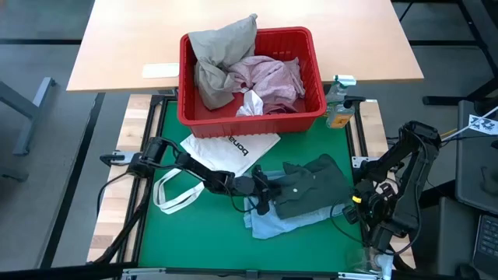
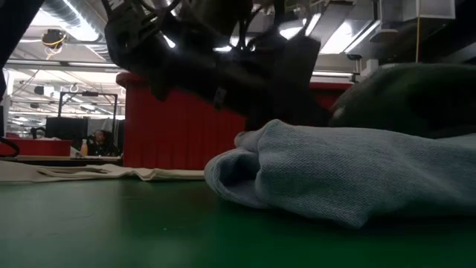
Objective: Fold laundry
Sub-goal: Fold the green shirt
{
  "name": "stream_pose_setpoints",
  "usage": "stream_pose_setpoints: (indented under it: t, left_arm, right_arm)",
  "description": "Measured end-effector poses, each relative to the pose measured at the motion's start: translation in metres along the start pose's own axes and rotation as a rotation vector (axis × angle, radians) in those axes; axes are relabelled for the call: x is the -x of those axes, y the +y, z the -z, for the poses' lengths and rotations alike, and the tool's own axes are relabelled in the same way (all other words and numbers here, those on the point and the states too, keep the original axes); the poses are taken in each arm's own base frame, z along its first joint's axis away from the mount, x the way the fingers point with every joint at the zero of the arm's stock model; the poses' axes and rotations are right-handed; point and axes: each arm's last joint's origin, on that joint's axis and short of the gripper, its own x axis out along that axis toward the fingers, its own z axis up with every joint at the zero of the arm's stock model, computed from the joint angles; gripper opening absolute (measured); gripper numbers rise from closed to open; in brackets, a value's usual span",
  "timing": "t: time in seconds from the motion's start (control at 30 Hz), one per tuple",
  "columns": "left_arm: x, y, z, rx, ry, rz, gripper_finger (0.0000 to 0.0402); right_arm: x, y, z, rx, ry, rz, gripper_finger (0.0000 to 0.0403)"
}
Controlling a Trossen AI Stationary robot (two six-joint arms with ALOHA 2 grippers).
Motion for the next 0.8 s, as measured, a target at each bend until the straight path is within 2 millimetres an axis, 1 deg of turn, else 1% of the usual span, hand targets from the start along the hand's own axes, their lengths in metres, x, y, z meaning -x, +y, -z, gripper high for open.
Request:
stream_pose_setpoints:
  t: [0.1, 0.17, 0.3, 0.4, 0.47, 0.63, 0.73, 0.8]
  left_arm:
    - [0.000, 0.001, 0.004, -0.013, 0.034, -0.013, 0.0101]
    - [0.000, 0.001, 0.004, -0.017, 0.046, -0.018, 0.0101]
    - [0.002, 0.001, 0.002, -0.028, 0.063, -0.022, 0.0101]
    - [0.006, 0.002, -0.001, -0.041, 0.095, -0.031, 0.0101]
    - [0.011, 0.003, -0.004, -0.062, 0.148, -0.047, 0.0101]
    - [0.032, 0.004, -0.016, -0.115, 0.287, -0.084, 0.0101]
    - [0.041, 0.002, -0.027, -0.120, 0.287, -0.085, 0.0101]
    - [0.046, 0.000, -0.037, -0.110, 0.255, -0.076, 0.0101]
  right_arm:
    - [0.000, -0.001, 0.000, 0.003, 0.005, 0.011, 0.0108]
    - [0.000, -0.001, 0.000, 0.040, 0.006, 0.012, 0.0140]
    - [0.002, -0.001, 0.000, 0.122, 0.032, 0.016, 0.0180]
    - [0.008, 0.001, -0.001, 0.128, 0.034, -0.012, 0.0192]
    - [0.013, 0.002, -0.002, 0.140, 0.020, -0.046, 0.0194]
    - [0.030, 0.007, -0.007, 0.226, -0.064, -0.167, 0.0195]
    - [0.039, 0.010, -0.011, 0.252, -0.154, -0.251, 0.0195]
    - [0.043, 0.011, -0.013, 0.256, -0.208, -0.291, 0.0195]
